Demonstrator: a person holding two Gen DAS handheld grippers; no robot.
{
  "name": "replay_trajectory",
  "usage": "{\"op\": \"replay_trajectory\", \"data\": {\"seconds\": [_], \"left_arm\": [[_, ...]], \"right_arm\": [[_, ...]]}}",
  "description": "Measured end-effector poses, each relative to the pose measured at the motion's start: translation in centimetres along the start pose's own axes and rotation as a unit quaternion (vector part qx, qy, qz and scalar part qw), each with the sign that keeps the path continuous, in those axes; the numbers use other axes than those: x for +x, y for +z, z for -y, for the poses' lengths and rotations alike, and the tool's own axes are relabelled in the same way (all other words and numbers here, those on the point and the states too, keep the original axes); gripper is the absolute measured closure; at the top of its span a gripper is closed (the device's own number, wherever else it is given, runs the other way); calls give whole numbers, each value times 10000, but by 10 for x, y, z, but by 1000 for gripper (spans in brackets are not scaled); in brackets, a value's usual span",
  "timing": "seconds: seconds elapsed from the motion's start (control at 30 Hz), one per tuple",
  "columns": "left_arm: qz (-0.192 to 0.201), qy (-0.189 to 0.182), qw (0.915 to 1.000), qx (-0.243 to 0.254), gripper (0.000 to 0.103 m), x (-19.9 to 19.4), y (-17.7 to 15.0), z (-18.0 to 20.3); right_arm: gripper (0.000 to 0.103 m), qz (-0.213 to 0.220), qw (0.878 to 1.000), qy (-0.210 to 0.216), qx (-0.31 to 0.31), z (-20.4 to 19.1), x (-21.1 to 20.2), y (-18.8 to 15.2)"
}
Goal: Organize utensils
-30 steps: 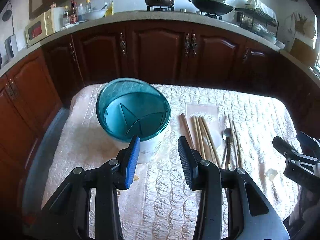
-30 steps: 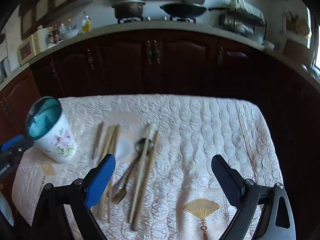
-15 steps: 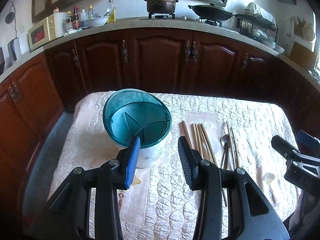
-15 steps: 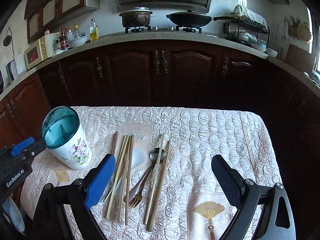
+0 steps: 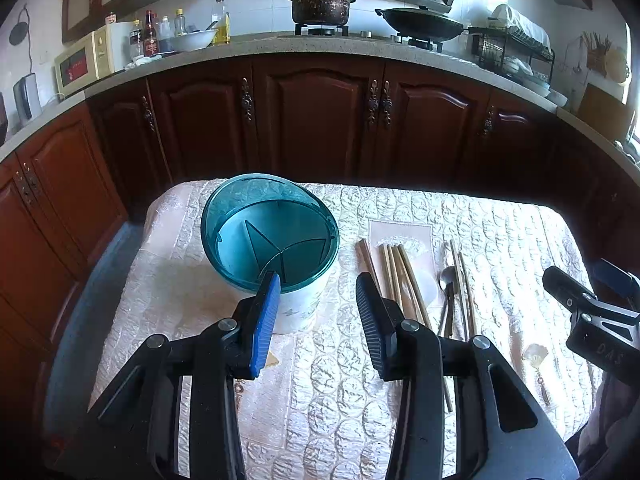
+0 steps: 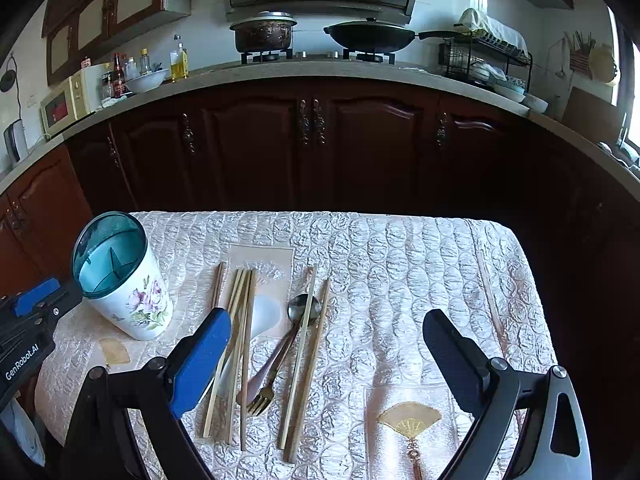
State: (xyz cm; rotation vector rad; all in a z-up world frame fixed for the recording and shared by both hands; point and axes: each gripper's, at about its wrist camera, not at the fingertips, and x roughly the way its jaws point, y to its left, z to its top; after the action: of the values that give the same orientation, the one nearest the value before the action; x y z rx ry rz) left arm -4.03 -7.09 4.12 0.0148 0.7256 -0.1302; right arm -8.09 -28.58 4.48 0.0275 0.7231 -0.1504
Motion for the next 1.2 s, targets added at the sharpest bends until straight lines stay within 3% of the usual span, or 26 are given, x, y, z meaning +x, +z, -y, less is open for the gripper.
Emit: {"op": "replay_trajectory", "data": {"seconds": [1.2], "left_arm": [[-133,-40,9999,37,64,12,-7,11]], "right_arm": [[7,-167,9998,-29,68,10,12,-4]]}}
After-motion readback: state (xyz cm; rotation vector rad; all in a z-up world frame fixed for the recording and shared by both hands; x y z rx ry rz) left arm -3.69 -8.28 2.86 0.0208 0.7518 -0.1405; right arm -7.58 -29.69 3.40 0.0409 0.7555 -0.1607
